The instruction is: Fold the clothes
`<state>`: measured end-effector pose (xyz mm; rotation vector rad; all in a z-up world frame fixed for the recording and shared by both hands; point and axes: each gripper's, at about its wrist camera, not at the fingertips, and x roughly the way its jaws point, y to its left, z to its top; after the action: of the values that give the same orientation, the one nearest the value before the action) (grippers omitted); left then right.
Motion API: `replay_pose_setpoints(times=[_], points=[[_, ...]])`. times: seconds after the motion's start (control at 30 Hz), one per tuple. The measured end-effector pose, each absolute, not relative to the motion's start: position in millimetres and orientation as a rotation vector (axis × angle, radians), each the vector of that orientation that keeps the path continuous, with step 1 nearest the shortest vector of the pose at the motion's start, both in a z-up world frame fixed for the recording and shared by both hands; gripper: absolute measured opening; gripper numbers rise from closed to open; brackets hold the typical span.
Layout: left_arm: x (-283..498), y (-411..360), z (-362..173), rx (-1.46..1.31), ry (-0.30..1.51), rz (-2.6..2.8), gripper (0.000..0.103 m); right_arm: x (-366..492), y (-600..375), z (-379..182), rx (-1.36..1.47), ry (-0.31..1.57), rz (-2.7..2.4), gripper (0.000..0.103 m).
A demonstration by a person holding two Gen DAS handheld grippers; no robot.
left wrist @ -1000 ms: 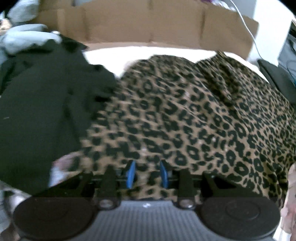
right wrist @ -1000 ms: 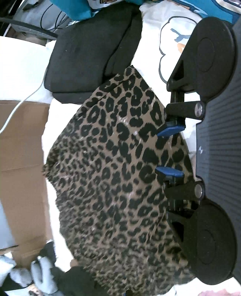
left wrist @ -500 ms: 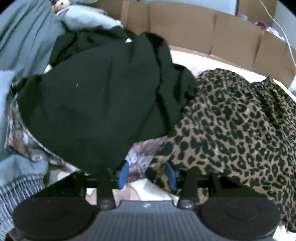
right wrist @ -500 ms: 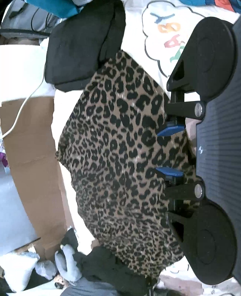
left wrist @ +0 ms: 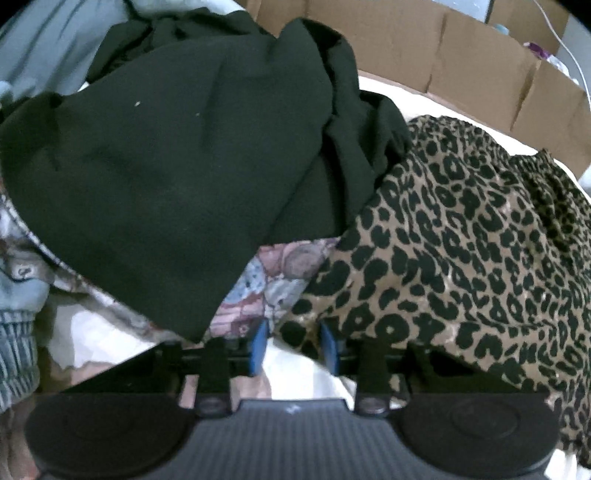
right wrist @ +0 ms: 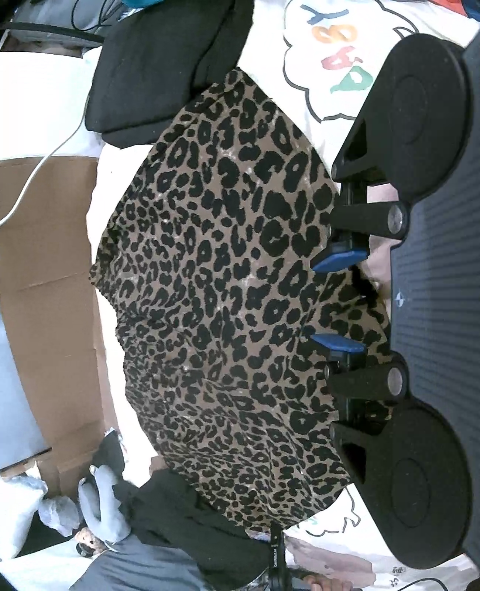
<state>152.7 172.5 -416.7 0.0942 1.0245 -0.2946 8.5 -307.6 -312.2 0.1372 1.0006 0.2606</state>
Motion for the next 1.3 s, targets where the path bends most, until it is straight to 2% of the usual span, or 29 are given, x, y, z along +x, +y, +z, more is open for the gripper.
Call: replay_pose_setpoints(times=[0.07, 0.17, 0.23, 0.33, 0.37, 0.4, 0.67, 1.03, 1.17, 1.3], points=[[154, 175, -419, 0.075, 1.026, -0.297, 0.036, 8, -307, -315, 0.139, 1.005, 0.262, 0.044], [157, 179, -423, 0.037, 1.017, -0.330, 0.044, 9, -304, -318, 0.142, 1.014, 0.269, 0.044], [157, 178, -424, 0.045, 1.003, -0.347, 0.045, 8, -301, -318, 0.138, 1.015, 0.282, 0.044], [158, 181, -418, -0.001, 1.008, -0.367, 0.017, 8, -298, -313, 0.133, 1.005, 0.301, 0.044], [157, 182, -414, -0.011, 1.009, -0.372, 0.010, 8, -298, -310, 0.137, 0.999, 0.304, 0.044], [156, 183, -409, -0.021, 1.010, -0.378, 0.010, 8, -298, -308, 0.142, 0.993, 0.306, 0.044], [150, 190, -374, -0.100, 1.015, -0.423, 0.009, 12, -289, -301, 0.161, 0.976, 0.346, 0.044], [141, 129, -351, 0.034, 1.068, -0.490, 0.008, 10, -264, -301, 0.112, 0.966, 0.418, 0.044], [134, 110, -344, 0.052, 1.066, -0.517, 0.008, 11, -248, -302, 0.107, 0.975, 0.473, 0.051], [131, 92, -342, 0.065, 1.084, -0.530, 0.008, 11, -231, -301, 0.099, 0.949, 0.505, 0.051]])
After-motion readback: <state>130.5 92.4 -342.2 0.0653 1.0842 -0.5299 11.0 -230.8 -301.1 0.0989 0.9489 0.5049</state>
